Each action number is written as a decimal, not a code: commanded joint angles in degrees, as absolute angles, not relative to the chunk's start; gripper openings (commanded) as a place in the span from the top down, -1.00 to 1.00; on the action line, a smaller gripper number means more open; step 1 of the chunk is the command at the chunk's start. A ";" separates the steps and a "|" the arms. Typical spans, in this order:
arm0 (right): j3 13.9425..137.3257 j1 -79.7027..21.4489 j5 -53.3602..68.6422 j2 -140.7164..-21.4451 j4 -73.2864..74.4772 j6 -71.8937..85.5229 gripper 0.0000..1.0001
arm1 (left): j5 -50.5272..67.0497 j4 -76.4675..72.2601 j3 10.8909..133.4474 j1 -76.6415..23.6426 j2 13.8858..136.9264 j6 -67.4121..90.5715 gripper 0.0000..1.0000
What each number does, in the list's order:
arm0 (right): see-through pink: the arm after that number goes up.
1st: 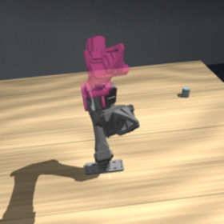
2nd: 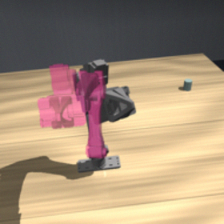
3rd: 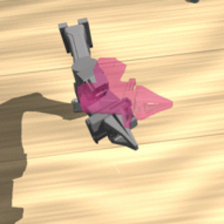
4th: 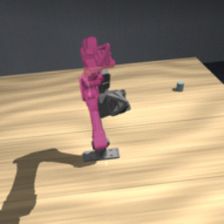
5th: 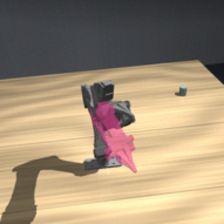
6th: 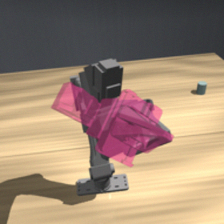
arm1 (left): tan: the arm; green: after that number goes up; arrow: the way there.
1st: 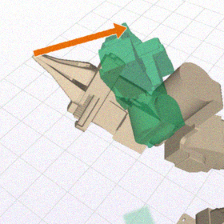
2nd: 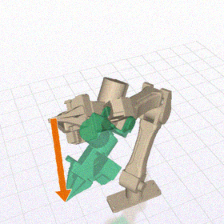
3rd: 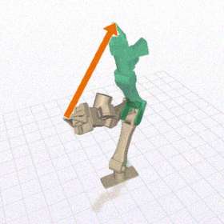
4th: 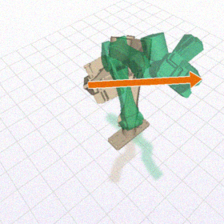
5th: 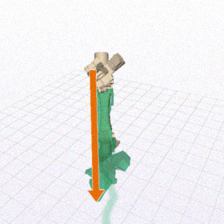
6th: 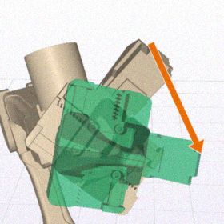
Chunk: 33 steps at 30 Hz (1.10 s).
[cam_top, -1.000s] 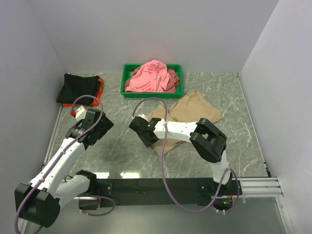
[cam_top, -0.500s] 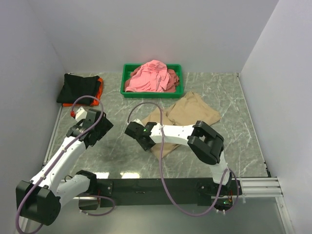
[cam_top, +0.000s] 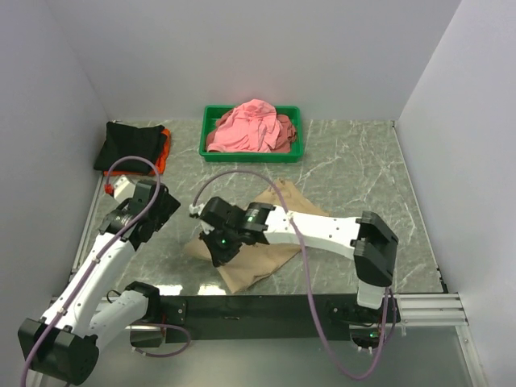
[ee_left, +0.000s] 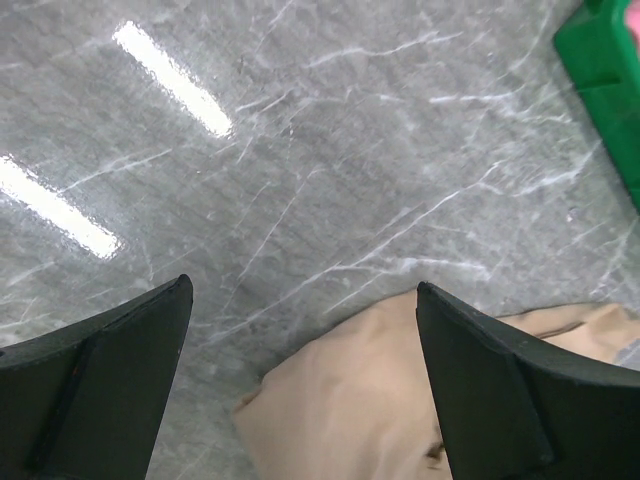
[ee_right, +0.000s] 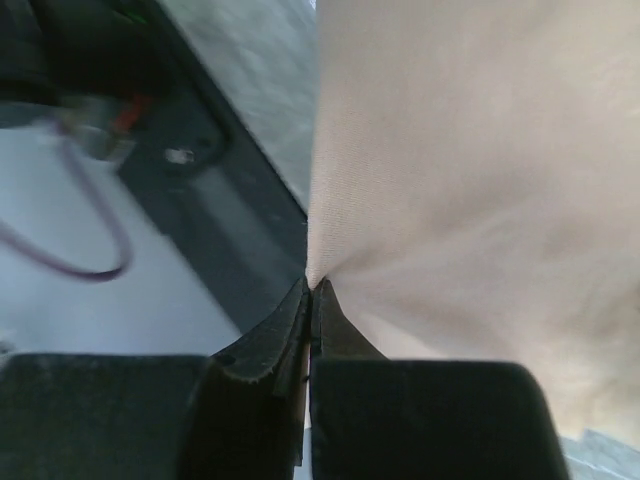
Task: Fold and stack the t-shirts
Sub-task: Fold the tshirt
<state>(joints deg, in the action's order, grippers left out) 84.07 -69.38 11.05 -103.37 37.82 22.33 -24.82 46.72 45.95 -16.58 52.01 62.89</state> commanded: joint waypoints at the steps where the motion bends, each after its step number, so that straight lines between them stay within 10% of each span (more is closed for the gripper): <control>1: 85.09 -64.45 16.69 -99.15 36.65 24.52 1.00 | -26.98 48.08 48.60 -16.35 50.19 63.81 -0.99; 33: 68.55 -24.53 16.35 -82.26 36.56 14.50 1.00 | -23.38 41.05 49.92 -15.47 62.49 60.56 -0.99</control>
